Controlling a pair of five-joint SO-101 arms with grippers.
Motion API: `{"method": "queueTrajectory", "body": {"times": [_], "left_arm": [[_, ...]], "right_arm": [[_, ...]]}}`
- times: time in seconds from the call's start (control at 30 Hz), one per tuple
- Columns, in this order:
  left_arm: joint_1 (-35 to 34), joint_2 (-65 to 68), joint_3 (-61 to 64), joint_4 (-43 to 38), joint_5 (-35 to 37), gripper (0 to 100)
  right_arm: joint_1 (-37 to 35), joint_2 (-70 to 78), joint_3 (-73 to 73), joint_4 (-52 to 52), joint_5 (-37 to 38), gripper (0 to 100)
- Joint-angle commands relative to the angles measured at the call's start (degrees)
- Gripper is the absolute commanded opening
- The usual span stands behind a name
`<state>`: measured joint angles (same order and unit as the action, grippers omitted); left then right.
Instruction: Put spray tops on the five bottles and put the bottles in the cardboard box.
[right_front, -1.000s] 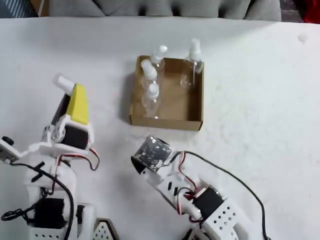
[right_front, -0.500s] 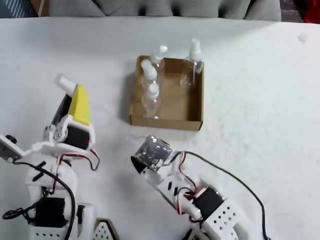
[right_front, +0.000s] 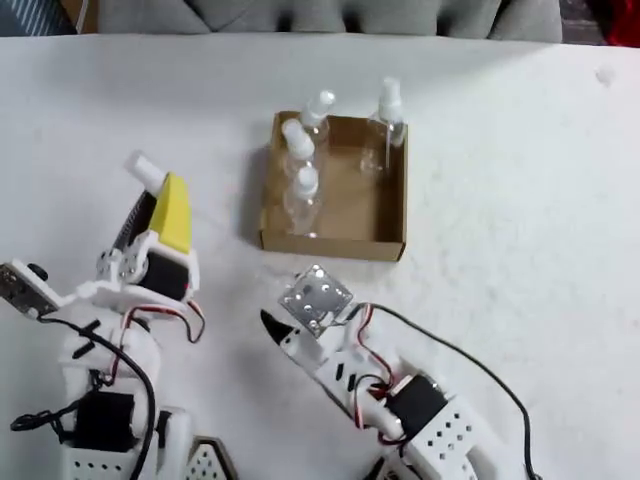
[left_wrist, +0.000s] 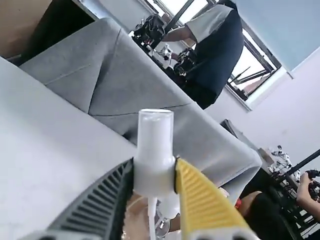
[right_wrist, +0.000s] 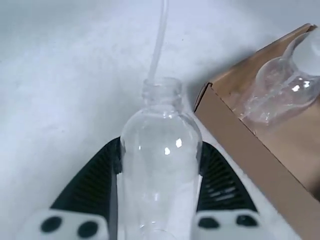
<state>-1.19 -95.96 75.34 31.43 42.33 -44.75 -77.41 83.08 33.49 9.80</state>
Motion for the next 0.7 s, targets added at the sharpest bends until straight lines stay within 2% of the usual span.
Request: {"method": "queueTrajectory", "body": {"times": [0.0,0.37,0.53,0.67], "left_arm": [[0.92,-0.66,-0.18,-1.49,-0.44,2],[6.81,-0.75,0.97,-0.53,-0.88,2],[11.12,-0.84,0.97,2.55,-6.77,2],[14.99,-0.75,1.14,3.43,-7.65,2]], "right_arm": [[0.66,-1.19,-3.78,-0.92,-0.53,1.5],[1.98,-1.19,-3.78,-1.27,-0.53,1.5],[4.44,-5.76,-3.52,-0.84,-0.53,1.5],[4.26,-11.82,-2.81,2.42,-0.35,1.5]]}}
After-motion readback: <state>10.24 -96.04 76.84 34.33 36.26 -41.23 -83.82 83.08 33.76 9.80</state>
